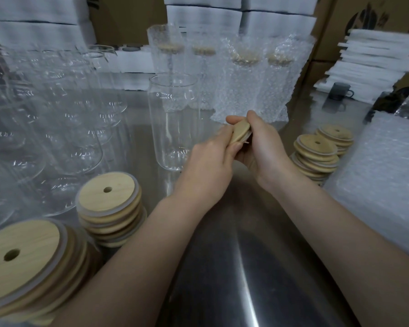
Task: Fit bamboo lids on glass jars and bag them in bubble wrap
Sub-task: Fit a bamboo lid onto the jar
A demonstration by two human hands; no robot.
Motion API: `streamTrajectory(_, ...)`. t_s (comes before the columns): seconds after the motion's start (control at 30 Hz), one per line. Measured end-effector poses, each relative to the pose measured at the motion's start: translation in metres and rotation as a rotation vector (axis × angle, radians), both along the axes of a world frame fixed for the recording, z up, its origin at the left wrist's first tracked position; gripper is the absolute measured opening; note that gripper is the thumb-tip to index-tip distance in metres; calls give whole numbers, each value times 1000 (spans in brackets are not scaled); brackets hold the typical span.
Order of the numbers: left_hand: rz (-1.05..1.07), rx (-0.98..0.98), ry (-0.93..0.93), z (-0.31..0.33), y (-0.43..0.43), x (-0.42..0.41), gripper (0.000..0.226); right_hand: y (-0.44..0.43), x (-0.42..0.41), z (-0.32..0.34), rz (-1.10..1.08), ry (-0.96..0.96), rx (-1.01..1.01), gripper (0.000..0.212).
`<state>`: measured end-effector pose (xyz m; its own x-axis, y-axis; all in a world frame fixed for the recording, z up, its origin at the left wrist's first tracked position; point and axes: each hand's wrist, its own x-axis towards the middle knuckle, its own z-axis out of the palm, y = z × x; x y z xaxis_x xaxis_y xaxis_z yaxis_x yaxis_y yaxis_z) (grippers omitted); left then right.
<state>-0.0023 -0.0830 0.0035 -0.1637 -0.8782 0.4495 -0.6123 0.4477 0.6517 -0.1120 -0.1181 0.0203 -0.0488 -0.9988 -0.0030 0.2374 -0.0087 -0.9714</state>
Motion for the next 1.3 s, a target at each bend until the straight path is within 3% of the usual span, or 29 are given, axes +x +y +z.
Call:
streamTrajectory(0.2, -115, 16, 65, -5, -2, 3, 50, 2, 4, 0, 83, 71, 38, 39)
streamTrajectory(0.37, -137, -63, 211, -2, -1, 5, 47, 4, 5, 2, 105, 37, 26, 44)
streamTrajectory(0.53, -61, -41, 543, 2, 1, 2, 34, 7, 5, 3, 186, -53, -5, 47)
streamTrajectory(0.63, -69, -10, 813, 7, 3, 1, 23, 8, 2, 4, 217, -27, -37, 40)
streamTrajectory(0.77, 18, -19, 989, 14, 5, 2, 9, 9, 1, 8, 221, 28, -45, 43)
streamTrajectory(0.87, 109, -60, 1014, 16, 6, 1, 11, 10, 2, 8, 205, 67, -52, 53)
streamTrajectory(1.07, 168, -141, 889, 17, 6, 1, 7, 11, 3, 6, 172, 78, -109, 65)
streamTrajectory(1.2, 125, -75, 843, 17, 6, -1, 27, 12, 2, 5, 138, 55, -126, 46)
streamTrajectory(1.3, 85, -43, 790, 16, 7, -4, 41, 11, 0, 7, 138, 30, -137, 53)
